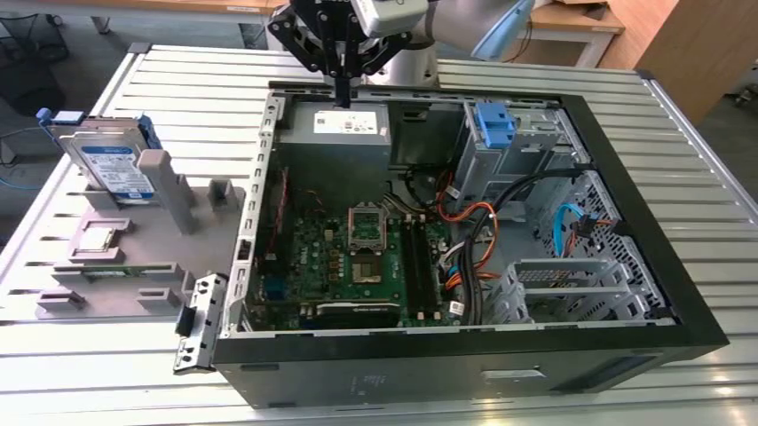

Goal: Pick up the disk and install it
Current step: 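Reach for the disk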

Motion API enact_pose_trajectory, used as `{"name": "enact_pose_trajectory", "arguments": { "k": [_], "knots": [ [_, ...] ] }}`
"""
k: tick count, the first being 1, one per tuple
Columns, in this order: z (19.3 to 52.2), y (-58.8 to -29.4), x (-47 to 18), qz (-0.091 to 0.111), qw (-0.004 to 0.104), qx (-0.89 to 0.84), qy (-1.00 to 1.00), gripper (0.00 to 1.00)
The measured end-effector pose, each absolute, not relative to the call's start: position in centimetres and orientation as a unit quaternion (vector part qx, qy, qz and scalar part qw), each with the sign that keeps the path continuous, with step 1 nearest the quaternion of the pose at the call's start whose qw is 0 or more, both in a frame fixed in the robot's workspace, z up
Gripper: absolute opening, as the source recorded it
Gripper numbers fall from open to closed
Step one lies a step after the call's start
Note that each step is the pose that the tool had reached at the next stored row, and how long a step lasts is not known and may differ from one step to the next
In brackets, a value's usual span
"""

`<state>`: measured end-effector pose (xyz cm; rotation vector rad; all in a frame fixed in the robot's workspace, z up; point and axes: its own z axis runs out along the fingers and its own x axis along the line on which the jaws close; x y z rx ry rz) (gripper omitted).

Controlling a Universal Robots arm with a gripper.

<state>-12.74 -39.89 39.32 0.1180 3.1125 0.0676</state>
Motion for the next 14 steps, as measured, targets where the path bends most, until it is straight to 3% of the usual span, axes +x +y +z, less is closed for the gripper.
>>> {"name": "enact_pose_trajectory", "arguments": {
  "k": [14],
  "knots": [
    [39.3, -39.89, -13.15, 0.022, 0.013, 0.038, 0.999, 0.11]
  ]
}}
